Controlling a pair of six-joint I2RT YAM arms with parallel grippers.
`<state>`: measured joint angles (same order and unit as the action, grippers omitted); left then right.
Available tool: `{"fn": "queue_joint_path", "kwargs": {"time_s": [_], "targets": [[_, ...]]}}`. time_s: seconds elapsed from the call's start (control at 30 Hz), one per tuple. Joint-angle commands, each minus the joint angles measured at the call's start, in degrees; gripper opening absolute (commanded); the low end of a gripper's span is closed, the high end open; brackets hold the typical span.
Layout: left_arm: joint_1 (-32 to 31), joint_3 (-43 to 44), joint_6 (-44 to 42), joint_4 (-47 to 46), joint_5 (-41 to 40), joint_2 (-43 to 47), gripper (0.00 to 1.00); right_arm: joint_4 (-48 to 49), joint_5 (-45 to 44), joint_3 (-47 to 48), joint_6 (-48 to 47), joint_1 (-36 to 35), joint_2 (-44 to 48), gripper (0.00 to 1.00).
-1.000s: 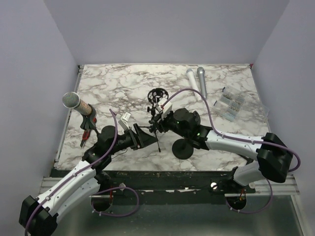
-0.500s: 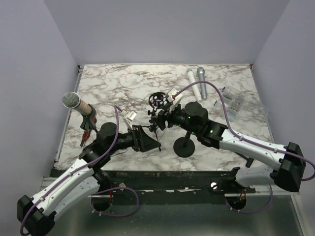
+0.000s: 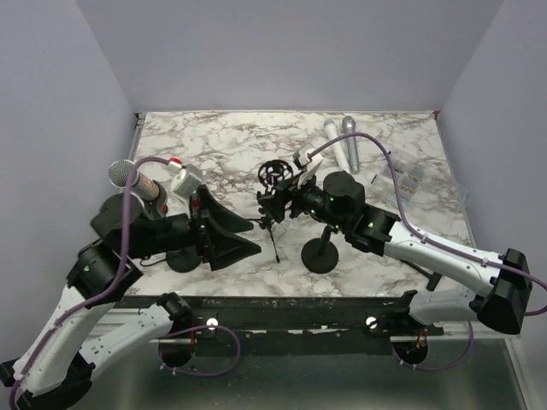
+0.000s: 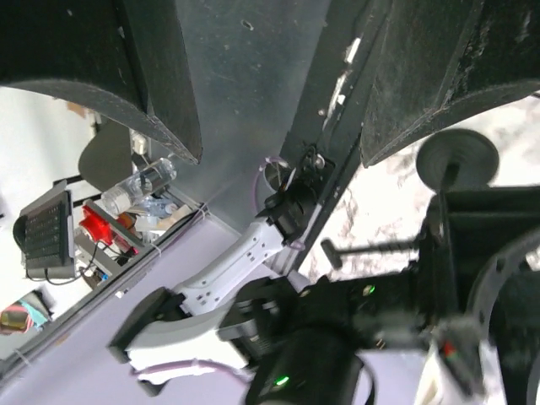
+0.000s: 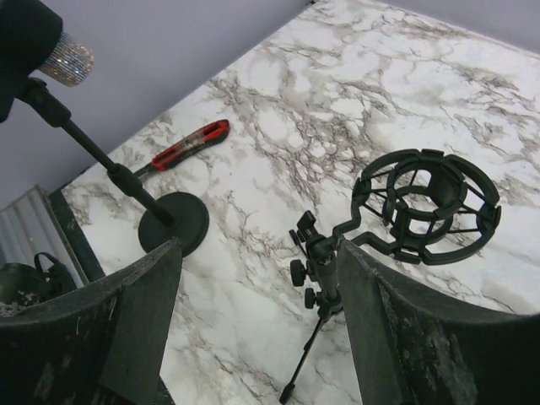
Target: Remove the microphone from the stand
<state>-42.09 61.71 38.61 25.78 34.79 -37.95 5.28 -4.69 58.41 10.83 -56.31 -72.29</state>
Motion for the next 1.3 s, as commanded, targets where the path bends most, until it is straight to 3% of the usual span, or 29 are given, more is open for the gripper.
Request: {"fn": "queue_joint_path", "kwargs": {"time_s": [0.0, 0.1, 0.23, 0.33, 0.5, 0.8, 0.97, 1.27], "targets": [[-0.19, 13.40, -10.49, 16.70, -1.34, -1.13, 0.75, -2.11, 6.37, 3.13, 3.59, -0.38, 0.38, 0.78], [-0.19, 19.38, -12.76, 22.13, -4.61, -1.40, 0.75, -1.20, 11.67, 3.88, 5.64, -0.91, -1.23, 0.86], [-0.15, 24.49, -14.95, 27.07, -10.19, 0.23, 0.75, 1.00, 10.97, 4.54, 6.22, -5.06, -3.31, 1.00], [-0.18, 26.06, -15.06, 28.50, -17.85, 3.59, 0.75, 3.58, 7.49, 5.77, 6.87, -9.27, -6.05, 1.00], [-0.21, 24.96, -16.19, 27.43, -24.39, 10.82, 0.75, 15.76, -7.74, 3.92, 8.50, -16.42, -11.11, 1.00], [-0.23, 23.99, -14.67, 27.48, -35.04, 21.66, 0.74, 27.63, -40.63, 17.02, 3.99, -27.37, -35.45, 1.00], [-0.20, 23.80, -14.35, 28.26, -35.95, 24.60, 0.74, 35.16, -42.63, 21.44, -0.53, -28.63, -43.95, 0.95], [-0.20, 23.49, -14.18, 27.52, -33.32, 26.15, 0.74, 40.43, -44.52, 30.40, -5.67, -28.71, -55.83, 0.89]]}}
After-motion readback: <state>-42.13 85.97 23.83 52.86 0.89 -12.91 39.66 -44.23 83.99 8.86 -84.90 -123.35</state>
